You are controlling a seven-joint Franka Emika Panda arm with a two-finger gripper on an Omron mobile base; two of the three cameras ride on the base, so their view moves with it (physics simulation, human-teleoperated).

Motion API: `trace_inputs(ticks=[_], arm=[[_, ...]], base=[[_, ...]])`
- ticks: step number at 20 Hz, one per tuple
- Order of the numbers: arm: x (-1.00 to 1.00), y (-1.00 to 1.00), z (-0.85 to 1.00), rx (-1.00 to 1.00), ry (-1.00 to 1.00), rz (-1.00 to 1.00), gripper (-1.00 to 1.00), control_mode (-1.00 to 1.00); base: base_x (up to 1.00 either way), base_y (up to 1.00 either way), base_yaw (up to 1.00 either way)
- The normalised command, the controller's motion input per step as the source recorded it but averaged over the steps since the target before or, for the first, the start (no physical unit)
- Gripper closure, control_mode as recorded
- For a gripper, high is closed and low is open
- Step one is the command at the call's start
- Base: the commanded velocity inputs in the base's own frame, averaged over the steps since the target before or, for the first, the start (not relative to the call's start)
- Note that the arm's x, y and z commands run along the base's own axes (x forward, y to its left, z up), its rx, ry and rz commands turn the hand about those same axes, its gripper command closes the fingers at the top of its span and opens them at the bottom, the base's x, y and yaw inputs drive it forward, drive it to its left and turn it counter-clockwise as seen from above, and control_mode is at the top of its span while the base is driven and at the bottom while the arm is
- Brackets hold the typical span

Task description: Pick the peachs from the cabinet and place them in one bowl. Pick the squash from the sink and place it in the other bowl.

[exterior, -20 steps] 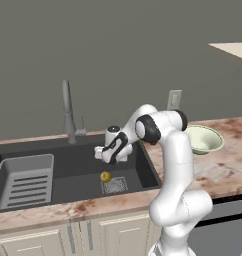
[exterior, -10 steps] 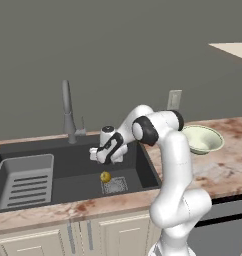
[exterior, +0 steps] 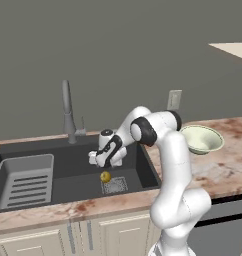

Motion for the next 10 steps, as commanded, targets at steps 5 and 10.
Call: trace_inputs(ticks=[5,10], arm=[[0.00,0.00,-0.23,0.00,0.02,0.00,-1.00,-1.00],[0.07,0.00,-0.32,0.00,0.01,0.00,-1.00,-1.00]], base=[[0.00,0.00,0.00],[0.00,0.00,0.00]])
